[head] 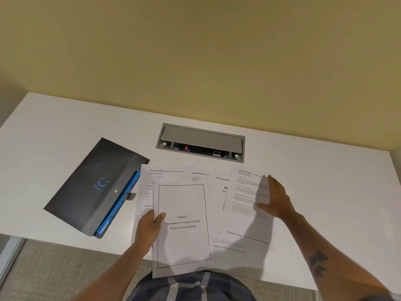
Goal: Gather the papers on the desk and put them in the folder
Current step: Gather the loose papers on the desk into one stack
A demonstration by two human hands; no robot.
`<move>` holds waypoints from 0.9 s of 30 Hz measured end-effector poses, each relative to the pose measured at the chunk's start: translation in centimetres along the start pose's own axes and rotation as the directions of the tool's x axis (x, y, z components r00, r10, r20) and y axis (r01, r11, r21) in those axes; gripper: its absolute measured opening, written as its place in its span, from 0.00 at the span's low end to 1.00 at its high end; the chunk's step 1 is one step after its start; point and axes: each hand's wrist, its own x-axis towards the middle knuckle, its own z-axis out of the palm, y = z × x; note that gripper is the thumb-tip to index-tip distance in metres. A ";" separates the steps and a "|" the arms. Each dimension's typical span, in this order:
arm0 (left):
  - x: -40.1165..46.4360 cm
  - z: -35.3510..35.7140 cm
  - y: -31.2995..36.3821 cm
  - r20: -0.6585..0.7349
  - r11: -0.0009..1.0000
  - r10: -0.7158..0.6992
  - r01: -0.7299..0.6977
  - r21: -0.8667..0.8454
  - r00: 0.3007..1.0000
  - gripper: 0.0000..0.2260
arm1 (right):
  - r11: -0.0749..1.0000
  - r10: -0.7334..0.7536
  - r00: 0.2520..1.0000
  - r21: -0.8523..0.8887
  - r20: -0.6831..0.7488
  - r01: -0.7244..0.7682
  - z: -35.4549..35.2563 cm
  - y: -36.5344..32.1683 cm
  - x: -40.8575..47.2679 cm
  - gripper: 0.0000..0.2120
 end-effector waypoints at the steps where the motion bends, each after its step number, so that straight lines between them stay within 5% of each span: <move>1: 0.1 0.1 0.0 -0.005 1.000 -0.004 0.004 0.006 1.000 0.10 | 0.997 -0.033 0.999 -0.068 0.022 0.035 -0.5 0.3 0.5 0.60; 5: 0.4 0.0 0.0 -0.011 0.999 0.002 -0.002 0.034 1.000 0.10 | 0.961 -0.018 0.991 -0.271 0.135 0.054 -0.8 1.1 1.7 0.66; 12: 0.7 -0.2 -0.3 -0.040 0.999 -0.019 0.020 0.031 0.999 0.13 | 0.974 -0.017 0.994 -0.224 0.112 0.042 0.9 1.6 1.2 0.61; 15: 0.8 -0.3 -0.2 -0.051 1.000 -0.016 0.018 0.022 0.999 0.13 | 0.991 -0.057 0.998 -0.118 0.010 0.058 1.7 1.8 0.5 0.57; 21: 0.8 -0.8 0.1 -0.056 1.000 0.006 -0.006 -0.001 0.998 0.12 | 0.993 0.105 0.975 0.064 -0.197 -0.094 3.8 1.8 -2.0 0.49; 27: 0.6 -1.4 0.4 -0.069 0.999 0.001 -0.005 -0.050 0.998 0.11 | 0.864 0.394 0.907 0.396 -0.146 -0.311 5.1 2.1 -3.4 0.48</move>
